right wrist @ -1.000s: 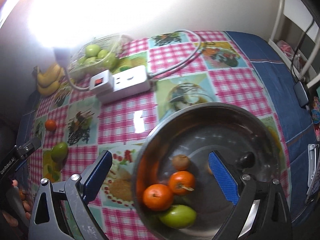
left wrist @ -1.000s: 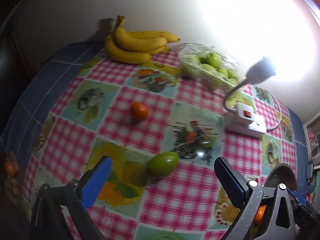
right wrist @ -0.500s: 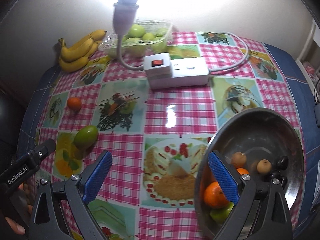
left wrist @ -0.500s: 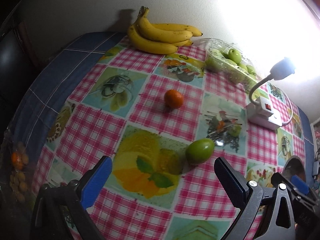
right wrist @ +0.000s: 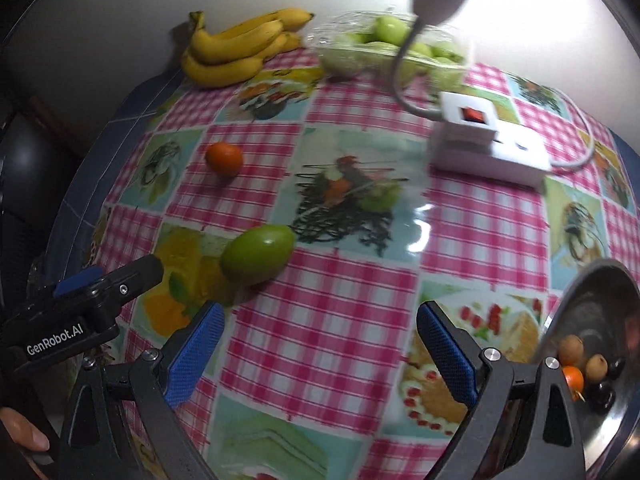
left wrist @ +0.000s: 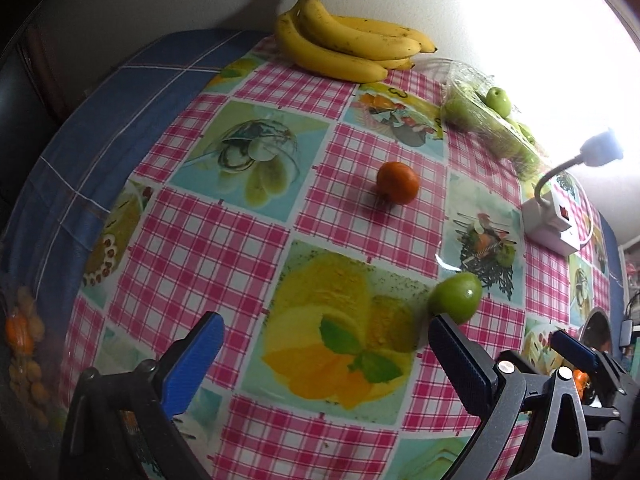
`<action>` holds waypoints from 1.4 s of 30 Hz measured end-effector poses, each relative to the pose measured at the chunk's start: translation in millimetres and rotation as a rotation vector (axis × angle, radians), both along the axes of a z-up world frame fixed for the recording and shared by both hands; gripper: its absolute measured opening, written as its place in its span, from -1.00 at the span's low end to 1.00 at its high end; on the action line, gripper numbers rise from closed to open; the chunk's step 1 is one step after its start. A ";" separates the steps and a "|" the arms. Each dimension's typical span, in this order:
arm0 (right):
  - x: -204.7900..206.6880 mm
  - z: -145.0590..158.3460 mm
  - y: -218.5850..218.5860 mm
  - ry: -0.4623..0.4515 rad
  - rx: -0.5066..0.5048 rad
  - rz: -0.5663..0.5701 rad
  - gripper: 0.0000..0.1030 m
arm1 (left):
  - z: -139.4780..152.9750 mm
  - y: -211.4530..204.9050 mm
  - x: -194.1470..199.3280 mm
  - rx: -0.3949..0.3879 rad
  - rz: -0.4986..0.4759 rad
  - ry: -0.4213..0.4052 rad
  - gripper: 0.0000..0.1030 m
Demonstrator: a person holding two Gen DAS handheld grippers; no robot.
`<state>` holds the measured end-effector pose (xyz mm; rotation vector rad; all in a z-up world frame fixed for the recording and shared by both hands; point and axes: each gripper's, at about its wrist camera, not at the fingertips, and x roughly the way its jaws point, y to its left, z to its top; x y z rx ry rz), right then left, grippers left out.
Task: Organize fruits
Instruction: 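Withdraw both grippers from the plate toward the mango and tangerine, then grasp the green mango with the right gripper while the left gripper grasps the tangerine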
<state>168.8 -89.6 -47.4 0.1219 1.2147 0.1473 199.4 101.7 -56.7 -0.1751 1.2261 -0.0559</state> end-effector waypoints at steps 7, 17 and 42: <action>24.8 -14.1 33.2 0.003 -0.039 0.090 0.88 | -8.9 17.0 14.0 -0.028 0.002 0.028 1.00; 44.7 -35.6 51.4 0.025 -0.086 0.134 0.60 | -24.5 29.1 26.7 -0.031 0.012 0.061 1.00; 58.5 -26.1 -6.9 0.010 -0.009 -0.020 0.09 | -8.3 -17.7 73.4 0.020 -0.075 -0.007 0.92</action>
